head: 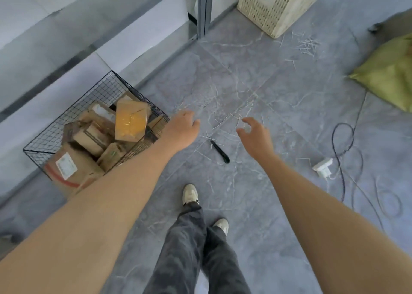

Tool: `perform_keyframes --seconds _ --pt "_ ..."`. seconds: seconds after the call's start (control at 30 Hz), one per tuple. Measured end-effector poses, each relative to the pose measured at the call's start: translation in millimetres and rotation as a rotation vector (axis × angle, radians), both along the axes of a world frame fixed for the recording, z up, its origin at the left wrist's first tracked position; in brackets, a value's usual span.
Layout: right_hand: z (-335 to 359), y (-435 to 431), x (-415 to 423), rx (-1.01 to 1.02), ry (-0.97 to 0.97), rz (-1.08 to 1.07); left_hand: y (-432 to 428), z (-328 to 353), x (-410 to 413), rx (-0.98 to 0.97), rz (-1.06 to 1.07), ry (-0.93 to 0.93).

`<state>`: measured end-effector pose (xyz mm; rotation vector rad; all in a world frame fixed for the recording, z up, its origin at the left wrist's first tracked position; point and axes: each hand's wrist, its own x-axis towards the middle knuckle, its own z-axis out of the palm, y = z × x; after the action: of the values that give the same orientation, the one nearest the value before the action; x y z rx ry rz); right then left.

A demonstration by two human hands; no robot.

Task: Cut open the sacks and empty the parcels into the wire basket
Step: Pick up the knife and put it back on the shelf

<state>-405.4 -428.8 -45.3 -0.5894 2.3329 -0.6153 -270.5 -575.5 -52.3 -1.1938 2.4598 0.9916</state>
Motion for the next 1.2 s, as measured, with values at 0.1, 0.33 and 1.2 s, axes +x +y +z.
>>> perform_keyframes --seconds 0.1,0.33,1.2 --pt "-47 1 -7 0.041 -0.031 -0.032 -10 -46 -8 0.036 -0.005 -0.04" --pt "-192 15 -24 0.142 -0.102 -0.049 -11 -178 -25 0.049 -0.037 -0.181" --pt "-619 8 -27 0.304 0.102 0.252 -1 -574 -43 -0.02 -0.047 -0.263"
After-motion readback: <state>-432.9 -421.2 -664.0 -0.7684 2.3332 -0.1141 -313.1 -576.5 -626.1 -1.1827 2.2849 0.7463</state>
